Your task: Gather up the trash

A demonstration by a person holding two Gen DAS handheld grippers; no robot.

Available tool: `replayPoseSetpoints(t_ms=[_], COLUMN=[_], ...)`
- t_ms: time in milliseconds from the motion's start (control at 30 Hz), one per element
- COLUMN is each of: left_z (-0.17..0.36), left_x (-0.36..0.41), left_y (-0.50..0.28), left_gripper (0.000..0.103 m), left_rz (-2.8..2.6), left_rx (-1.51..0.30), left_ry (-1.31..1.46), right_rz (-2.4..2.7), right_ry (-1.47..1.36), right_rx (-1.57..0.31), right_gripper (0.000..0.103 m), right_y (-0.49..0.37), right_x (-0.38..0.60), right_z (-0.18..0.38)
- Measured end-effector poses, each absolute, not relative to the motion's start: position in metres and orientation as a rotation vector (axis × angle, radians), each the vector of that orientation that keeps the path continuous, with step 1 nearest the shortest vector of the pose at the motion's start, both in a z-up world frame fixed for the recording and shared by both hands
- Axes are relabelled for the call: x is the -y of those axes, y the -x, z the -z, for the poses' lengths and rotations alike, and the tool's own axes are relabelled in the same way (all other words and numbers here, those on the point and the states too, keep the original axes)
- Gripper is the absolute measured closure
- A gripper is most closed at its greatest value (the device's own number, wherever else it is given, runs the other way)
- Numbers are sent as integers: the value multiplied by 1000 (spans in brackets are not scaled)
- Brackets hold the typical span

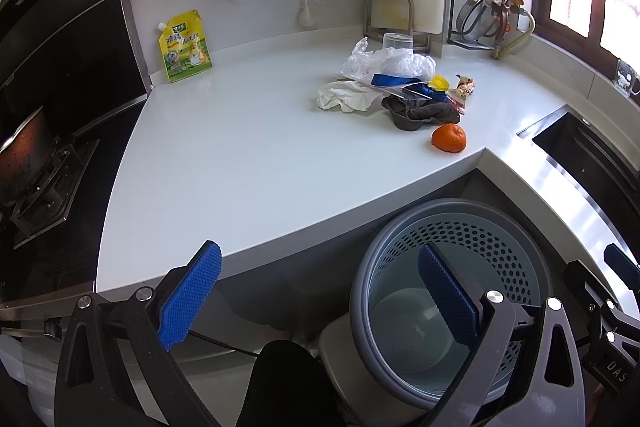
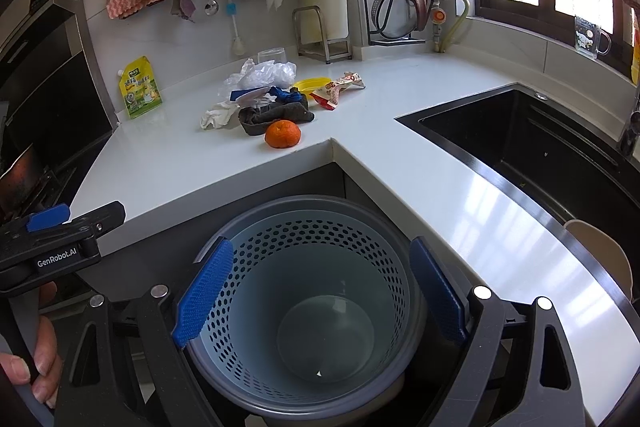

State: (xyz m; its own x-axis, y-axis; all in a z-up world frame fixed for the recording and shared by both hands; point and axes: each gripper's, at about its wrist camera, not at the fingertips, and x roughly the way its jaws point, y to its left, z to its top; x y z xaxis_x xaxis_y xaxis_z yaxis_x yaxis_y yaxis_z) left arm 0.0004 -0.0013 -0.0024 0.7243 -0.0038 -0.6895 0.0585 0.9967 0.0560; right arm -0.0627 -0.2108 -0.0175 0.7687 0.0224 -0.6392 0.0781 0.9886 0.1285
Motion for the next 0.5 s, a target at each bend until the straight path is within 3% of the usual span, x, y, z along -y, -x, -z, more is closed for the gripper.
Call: replayPoseSetpoints(t_ms=[500], left_z=[-1], left_x=[-4], left_y=[1], left_gripper=[6], left_rz=[37], left_rx=[-762], left_ry=[-81], right_rz=[29], right_ry=[-155], right_rx=[-700], right_gripper=[17], right_y=[62], right_x=[211], right_z=[17])
